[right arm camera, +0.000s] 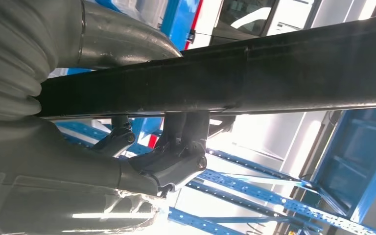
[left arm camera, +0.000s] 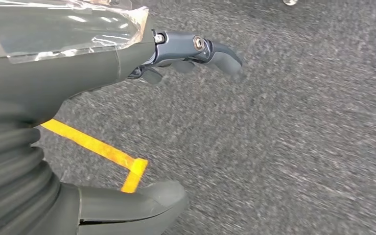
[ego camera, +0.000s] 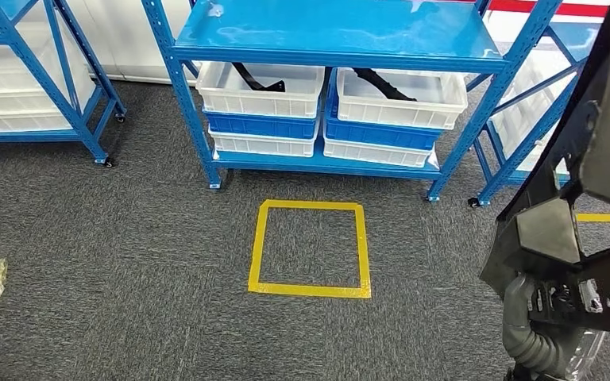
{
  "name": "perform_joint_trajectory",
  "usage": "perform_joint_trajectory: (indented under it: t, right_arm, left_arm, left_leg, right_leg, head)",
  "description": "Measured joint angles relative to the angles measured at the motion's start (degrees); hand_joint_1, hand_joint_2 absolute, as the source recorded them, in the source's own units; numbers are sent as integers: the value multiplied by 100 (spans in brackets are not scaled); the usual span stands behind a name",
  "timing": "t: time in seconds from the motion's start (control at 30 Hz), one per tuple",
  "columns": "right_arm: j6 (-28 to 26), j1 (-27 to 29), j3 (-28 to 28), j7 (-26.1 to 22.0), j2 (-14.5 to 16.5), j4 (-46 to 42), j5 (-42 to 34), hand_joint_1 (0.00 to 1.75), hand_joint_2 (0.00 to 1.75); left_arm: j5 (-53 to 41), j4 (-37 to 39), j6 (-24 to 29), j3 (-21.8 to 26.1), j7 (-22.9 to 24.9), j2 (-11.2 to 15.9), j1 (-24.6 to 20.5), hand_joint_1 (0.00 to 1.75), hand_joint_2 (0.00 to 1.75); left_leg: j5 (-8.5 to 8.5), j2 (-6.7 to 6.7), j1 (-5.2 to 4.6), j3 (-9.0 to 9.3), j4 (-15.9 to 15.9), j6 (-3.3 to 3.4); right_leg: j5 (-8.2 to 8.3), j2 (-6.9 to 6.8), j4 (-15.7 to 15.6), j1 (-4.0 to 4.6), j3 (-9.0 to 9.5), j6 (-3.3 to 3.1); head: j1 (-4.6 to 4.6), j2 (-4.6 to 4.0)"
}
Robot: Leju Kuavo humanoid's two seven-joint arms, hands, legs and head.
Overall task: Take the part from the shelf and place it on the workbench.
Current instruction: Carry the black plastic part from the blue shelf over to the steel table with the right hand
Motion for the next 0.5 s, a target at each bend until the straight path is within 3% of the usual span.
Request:
perform_joint_trajectory:
  t: [0.07,0.13,0.17,0.2,0.27,0.3,0.33,0.4,0.43,0.47,0.5]
  right_arm:
    - [39,-13,9,15,8,4,20,175,175]
    - [97,-65,32,54,17,19,40,175,175]
    - [126,-102,46,74,21,30,49,175,175]
    - [156,-143,67,93,25,46,56,175,175]
    - [193,-218,108,118,32,80,62,175,175]
    - [203,-251,127,128,37,97,62,175,175]
    - [204,-279,139,134,43,112,61,175,175]
    - [206,-324,156,143,49,138,58,175,175]
    - [207,-343,166,148,50,153,56,175,175]
    - [208,-358,176,150,50,169,55,175,175]
    - [208,-368,185,151,50,185,55,175,175]
  left_arm:
    - [4,-1,51,46,42,-10,-1,0,175]
    - [18,-8,111,90,74,-26,1,0,175]
    - [30,-11,141,110,86,-34,3,0,175]
    - [43,-16,168,132,103,-43,6,0,175]
    - [60,-23,200,181,126,-55,13,0,175]
    - [63,-27,205,203,135,-59,20,0,175]
    - [66,-30,211,221,137,-64,26,0,175]
    - [68,-33,225,239,138,-77,34,0,175]
    - [68,-34,233,246,138,-83,34,0,175]
    - [68,-36,239,256,138,-85,34,0,175]
    - [67,-39,242,266,137,-85,34,0,175]
  left_leg:
    - [92,4,-1,-119,28,-30]
    - [182,3,-15,-205,53,-90]
    - [226,3,-23,-223,56,-122]
    - [275,3,-29,-232,47,-154]
    - [294,-9,-17,-261,55,-219]
    - [171,-19,-5,-298,131,-251]
    - [-58,-30,7,-357,306,-281]
    - [-666,-44,29,-525,966,-332]
    - [-862,-47,37,-596,1333,-353]
    - [-917,-49,45,-613,1599,-369]
    - [-840,-50,51,-547,1690,-377]
  right_leg:
    - [263,0,-676,-5,494,91]
    - [339,10,-1477,24,1001,62]
    - [315,20,-1685,45,1105,20]
    - [306,29,-1744,71,1113,-26]
    - [384,25,-1731,45,1011,-125]
    - [436,14,-1730,21,964,-196]
    - [496,0,-1736,-3,909,-262]
    - [620,-20,-1728,-1,775,-341]
    - [686,-26,-1719,8,700,-347]
    - [752,-29,-1705,14,618,-340]
    - [810,-31,-1687,17,536,-327]
  head:
    - [1,0]
    - [-5,0]
    - [-8,0]
    - [-14,0]
    - [-23,0]
    - [-30,0]
    - [-38,0]
    - [-49,0]
    - [-51,0]
    - [-51,0]
    - [-52,0]
